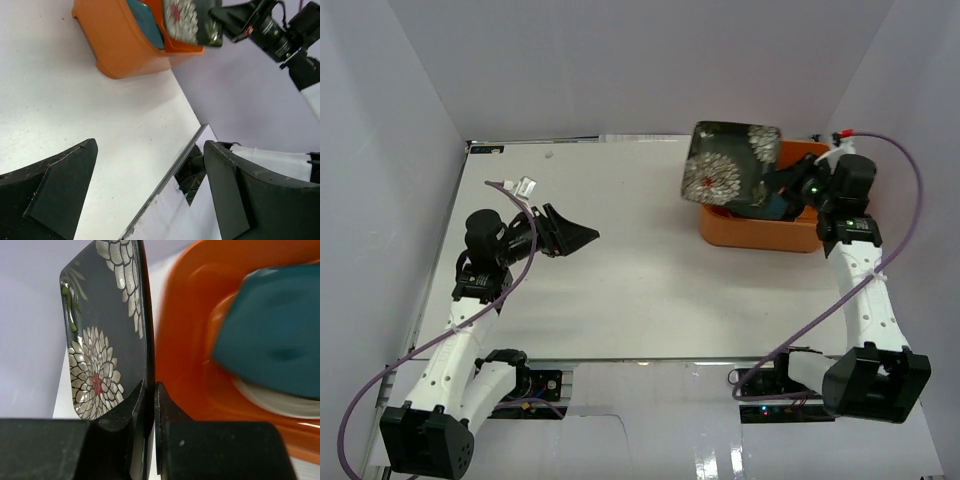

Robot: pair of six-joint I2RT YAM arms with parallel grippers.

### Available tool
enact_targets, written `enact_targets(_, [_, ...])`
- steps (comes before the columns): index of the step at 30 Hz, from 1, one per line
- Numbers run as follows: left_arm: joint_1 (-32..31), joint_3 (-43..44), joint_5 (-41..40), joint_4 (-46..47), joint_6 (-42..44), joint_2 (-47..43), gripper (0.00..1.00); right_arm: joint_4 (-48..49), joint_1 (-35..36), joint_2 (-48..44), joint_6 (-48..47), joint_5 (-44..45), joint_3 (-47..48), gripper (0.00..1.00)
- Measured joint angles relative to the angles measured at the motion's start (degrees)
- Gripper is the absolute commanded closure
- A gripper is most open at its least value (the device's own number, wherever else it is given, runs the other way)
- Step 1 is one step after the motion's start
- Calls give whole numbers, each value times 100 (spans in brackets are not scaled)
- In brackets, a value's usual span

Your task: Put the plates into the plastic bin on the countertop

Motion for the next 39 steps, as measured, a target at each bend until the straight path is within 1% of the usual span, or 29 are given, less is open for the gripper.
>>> enact_targets(3, [-144, -17, -37, -229, 271, -7, 2, 122, -1357, 127, 33, -275, 39, 92])
enact_targets(4, [-219, -26, -127, -339, 391, -11, 2, 111, -1670, 240, -11, -308, 70, 92])
enact_targets(6, [-400, -42, -326, -586, 686, -42, 2, 44, -2039, 540, -192, -326, 92, 92])
enact_targets(12, [-1252, -52, -918, -1036, 1423, -369, 2, -645, -2011, 1419, -671, -282, 175, 92])
enact_targets(15, [-1399, -52, -979, -1117, 1611, -481, 2, -649, -1963, 1910, -752, -387, 435, 92])
enact_targets(20, [-1445, -52, -1049, -1145, 1773, -619, 2, -732, -1939, 2717, -901, -280, 951, 92])
enact_targets(21, [-1458, -52, -1069, -1150, 1792, -636, 2, -839, -1937, 2920, -944, -221, 1161, 88])
enact_targets(22, [-1469, -55, -1078, -1152, 1803, -647, 2, -966, -1932, 3126, -992, -146, 1384, 75])
enact_targets(23, [-1478, -59, -1088, -1156, 1818, -658, 2, -1097, -1930, 3327, -1067, -90, 1626, 59])
enact_targets(24, [-1482, -63, -1095, -1156, 1834, -662, 2, -1263, -1919, 3541, -1108, -92, 1928, 34])
enact_targets(25, [-1491, -74, -1106, -1154, 1840, -667, 2, -1429, -1899, 3773, -1167, -39, 2288, 23])
enact_targets(26, [-1491, -83, -1119, -1161, 1843, -667, 2, -1556, -1893, 3974, -1276, -26, 2638, 15])
enact_targets(27, [-1493, -96, -1156, -1169, 1853, -673, 2, -1637, -1869, 4096, -1379, 68, 2896, 2])
enact_targets(29, [-1493, -111, -1283, -1207, 1871, -697, 2, -1718, -1799, 4142, -1508, 238, 3150, 9])
enact_targets(34, [-1497, -111, -1615, -1285, 1895, -833, 2, -1727, -1587, 3617, -1467, 518, 3191, 10])
enact_targets(35, [-1497, -111, -1674, -1283, 1897, -870, 2, -1714, -1552, 3421, -1440, 535, 3141, 10])
enact_targets(37, [-1497, -109, -1764, -1276, 1893, -933, 2, -1576, -1467, 2804, -1327, 535, 2889, 5])
enact_targets(38, [-1497, -107, -1790, -1266, 1886, -951, 2, -1408, -1410, 2334, -1283, 549, 2590, 10])
enact_targets(39, [-1499, -101, -1808, -1257, 1867, -970, 2, -1296, -1320, 1847, -1257, 577, 2286, 10])
